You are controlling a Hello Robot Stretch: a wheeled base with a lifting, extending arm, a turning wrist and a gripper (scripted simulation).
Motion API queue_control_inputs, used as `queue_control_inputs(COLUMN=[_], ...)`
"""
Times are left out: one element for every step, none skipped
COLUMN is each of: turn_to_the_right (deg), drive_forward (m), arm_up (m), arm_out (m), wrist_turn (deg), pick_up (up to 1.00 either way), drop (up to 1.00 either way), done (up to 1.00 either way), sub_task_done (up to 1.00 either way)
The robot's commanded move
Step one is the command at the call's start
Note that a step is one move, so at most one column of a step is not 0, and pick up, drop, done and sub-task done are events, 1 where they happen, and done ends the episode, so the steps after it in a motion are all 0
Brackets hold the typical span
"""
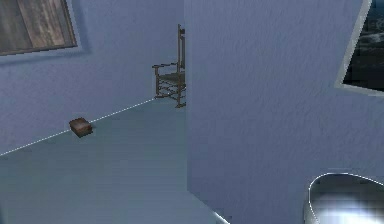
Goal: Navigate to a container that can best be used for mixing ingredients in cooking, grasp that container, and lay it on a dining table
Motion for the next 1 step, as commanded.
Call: queue_control_inputs(turn_to_the_right=[0.0], drive_forward=[0.00], arm_up=[0.00], arm_out=[0.00], wrist_turn=[-27.0], pick_up=[0.00], drop=[0.00], done=[0.00], sub_task_done=[0.00])
